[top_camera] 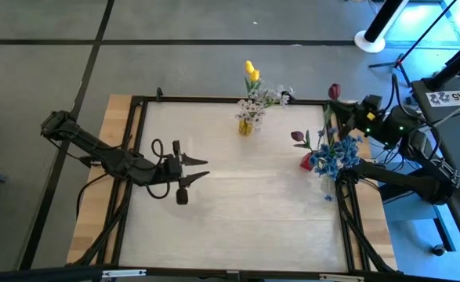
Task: Sort flowers into vase by color
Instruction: Put the pink flower into the red vase
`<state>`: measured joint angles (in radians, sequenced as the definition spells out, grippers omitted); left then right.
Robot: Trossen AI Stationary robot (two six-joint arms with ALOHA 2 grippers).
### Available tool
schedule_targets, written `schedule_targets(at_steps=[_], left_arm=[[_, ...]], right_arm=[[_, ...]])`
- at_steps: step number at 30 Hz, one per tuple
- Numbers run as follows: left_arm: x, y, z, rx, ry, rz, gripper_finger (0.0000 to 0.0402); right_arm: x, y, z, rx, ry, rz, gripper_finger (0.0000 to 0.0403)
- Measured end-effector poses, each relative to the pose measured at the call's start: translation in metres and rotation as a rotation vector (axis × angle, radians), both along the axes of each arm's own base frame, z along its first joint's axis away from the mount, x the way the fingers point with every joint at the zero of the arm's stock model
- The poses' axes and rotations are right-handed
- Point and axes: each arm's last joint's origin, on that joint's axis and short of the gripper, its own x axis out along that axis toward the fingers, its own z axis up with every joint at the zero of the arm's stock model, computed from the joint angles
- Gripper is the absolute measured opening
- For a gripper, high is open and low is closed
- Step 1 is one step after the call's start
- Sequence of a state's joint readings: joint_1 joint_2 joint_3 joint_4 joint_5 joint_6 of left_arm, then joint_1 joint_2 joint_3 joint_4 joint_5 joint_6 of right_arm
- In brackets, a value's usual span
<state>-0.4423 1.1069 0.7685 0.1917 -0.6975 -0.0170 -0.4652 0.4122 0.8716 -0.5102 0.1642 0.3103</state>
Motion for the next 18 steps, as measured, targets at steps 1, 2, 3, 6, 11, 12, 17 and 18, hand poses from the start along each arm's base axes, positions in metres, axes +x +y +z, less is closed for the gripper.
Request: schedule_targets(at_steps=[1,2,3,6,11,12,17,18], left_arm=[[0.000,0.000,0.000,0.000,0.000,0.000,0.0135],[0.000,0.000,0.000,0.000,0.000,0.000,0.0135],[0.000,0.000,0.000,0.000,0.000,0.000,0.0135],[0.000,0.000,0.000,0.000,0.000,0.000,0.0135],[0.000,0.000,0.000,0.001,0.001,0.000,0.0135],[0.000,0.000,0.000,0.001,0.001,0.000,0.0135],[0.001,0.003,0.000,-0.002,-0.004,0.013,0.0135],[0.001,0.003,0.000,-0.002,-0.004,0.016,0.0135]], right_arm=[[0.001,-0.001,-0.002,0.003,0.007,0.001,0.0003],[0.003,-0.001,-0.005,0.008,0.016,0.001,0.0003],[0.004,-0.002,-0.009,0.013,0.026,0.001,0.0003],[0.008,-0.004,-0.018,0.026,0.052,0.006,0.0003],[0.013,-0.005,-0.031,0.001,0.128,0.069,0.0003],[0.013,-0.004,-0.032,-0.009,0.146,0.079,0.0003],[0.014,-0.003,-0.033,-0.061,0.190,0.130,0.0013],[0.014,-0.003,-0.032,-0.071,0.183,0.140,0.0015]])
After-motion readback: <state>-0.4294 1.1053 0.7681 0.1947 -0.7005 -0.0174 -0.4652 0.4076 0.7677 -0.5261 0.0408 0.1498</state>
